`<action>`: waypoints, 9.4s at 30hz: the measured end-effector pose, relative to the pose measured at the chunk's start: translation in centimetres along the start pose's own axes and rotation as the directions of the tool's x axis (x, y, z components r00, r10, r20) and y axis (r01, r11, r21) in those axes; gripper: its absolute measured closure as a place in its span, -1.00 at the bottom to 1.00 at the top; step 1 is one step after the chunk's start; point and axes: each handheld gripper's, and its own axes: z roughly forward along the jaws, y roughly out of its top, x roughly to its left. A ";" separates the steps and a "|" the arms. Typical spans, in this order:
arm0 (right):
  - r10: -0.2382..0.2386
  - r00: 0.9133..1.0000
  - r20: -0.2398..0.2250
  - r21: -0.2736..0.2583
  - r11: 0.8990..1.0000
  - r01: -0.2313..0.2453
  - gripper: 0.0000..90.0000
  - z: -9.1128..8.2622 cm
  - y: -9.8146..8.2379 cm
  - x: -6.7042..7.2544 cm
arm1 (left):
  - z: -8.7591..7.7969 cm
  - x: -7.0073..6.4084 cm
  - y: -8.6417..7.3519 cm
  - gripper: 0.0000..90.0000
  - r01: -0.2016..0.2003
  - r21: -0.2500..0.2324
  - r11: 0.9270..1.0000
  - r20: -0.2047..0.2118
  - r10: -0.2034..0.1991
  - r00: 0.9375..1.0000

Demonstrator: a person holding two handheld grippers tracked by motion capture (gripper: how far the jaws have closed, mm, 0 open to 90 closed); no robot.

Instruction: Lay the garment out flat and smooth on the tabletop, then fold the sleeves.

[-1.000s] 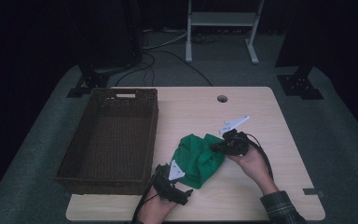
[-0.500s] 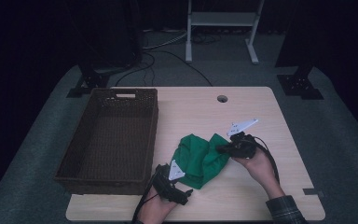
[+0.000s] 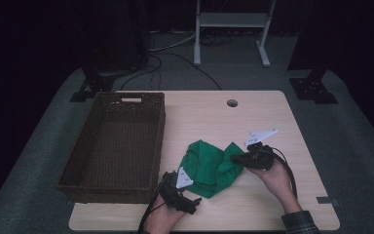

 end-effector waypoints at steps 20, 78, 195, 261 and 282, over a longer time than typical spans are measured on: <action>0.049 0.999 0.019 0.001 0.999 -0.049 0.99 -1.0 -3.2 -0.5 | -0.1 -0.1 0.0 -1.00 -0.012 -0.002 1.000 0.011 0.012 1.000; 0.162 0.974 0.159 0.001 0.986 -0.165 0.99 -6.4 -9.0 -3.0 | -0.2 -0.2 0.0 -1.00 -0.020 0.000 1.000 0.026 0.020 0.999; 0.062 0.973 0.220 0.001 0.998 -0.064 -1.00 -4.6 -15.0 2.7 | -0.1 -1.8 -0.1 -1.00 -0.029 0.005 1.000 0.045 0.029 0.999; -0.003 0.995 0.101 -0.132 0.991 0.016 -1.00 -4.6 -10.3 3.4 | -0.7 -1.4 -0.6 -1.00 -0.024 0.005 1.000 0.041 0.023 0.999; -0.035 0.998 0.054 -0.138 0.990 0.042 -1.00 -3.6 -8.7 4.0 | -0.7 -1.2 -0.6 -1.00 -0.029 0.004 1.000 0.049 0.029 0.998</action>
